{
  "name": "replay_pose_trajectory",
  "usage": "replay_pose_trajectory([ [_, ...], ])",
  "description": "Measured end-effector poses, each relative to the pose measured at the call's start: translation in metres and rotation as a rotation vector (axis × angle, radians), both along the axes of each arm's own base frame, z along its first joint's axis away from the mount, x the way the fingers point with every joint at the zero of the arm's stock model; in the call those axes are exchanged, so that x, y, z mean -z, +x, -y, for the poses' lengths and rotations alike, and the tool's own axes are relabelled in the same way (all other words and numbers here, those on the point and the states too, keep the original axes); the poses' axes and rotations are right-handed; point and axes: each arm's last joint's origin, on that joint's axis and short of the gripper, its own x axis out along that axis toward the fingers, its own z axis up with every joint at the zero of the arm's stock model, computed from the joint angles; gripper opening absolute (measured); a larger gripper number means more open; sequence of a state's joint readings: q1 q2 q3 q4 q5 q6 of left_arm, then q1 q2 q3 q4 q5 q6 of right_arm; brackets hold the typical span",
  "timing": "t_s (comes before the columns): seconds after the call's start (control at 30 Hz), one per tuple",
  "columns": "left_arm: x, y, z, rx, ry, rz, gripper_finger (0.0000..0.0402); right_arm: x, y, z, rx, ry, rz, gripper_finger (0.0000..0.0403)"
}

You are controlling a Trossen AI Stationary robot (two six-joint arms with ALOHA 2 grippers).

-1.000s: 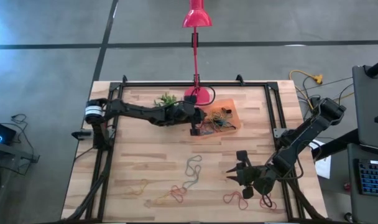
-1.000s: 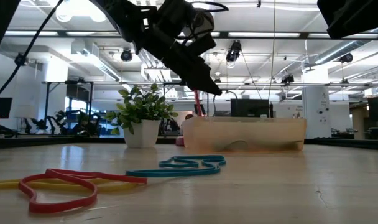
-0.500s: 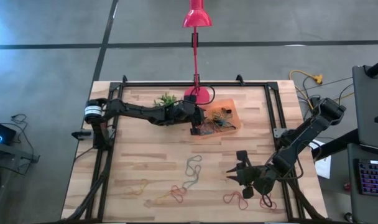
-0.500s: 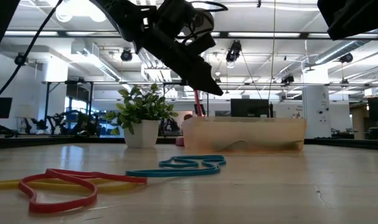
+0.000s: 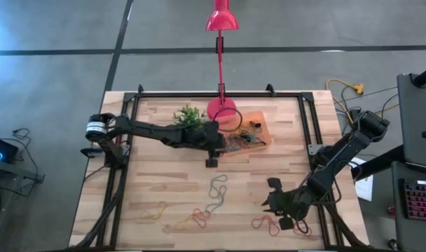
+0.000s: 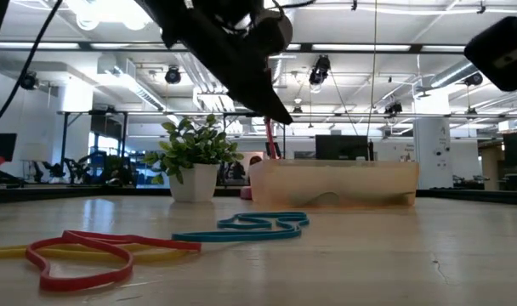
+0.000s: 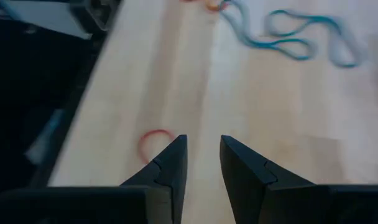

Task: Pick and place rubber bands into bin
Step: Put the right red rubberband into the orange container

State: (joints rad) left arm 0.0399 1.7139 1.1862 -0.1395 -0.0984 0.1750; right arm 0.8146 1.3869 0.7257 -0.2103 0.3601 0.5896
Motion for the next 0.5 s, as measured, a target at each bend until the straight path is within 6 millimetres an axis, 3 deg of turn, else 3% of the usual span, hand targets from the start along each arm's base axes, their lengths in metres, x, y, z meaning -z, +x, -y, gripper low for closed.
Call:
replay_pose_trajectory([
  [0.33, -0.006, -0.024, 0.07, 0.184, -0.074, -0.114, 0.0136, 0.022, 0.007, -0.023, -0.066, 0.047, -0.134, 0.0086],
  [0.5, -0.005, -0.031, 0.096, 0.259, -0.068, -0.145, 0.0136, 0.033, 0.001, -0.039, -0.011, 0.031, -0.347, 0.0077],
])
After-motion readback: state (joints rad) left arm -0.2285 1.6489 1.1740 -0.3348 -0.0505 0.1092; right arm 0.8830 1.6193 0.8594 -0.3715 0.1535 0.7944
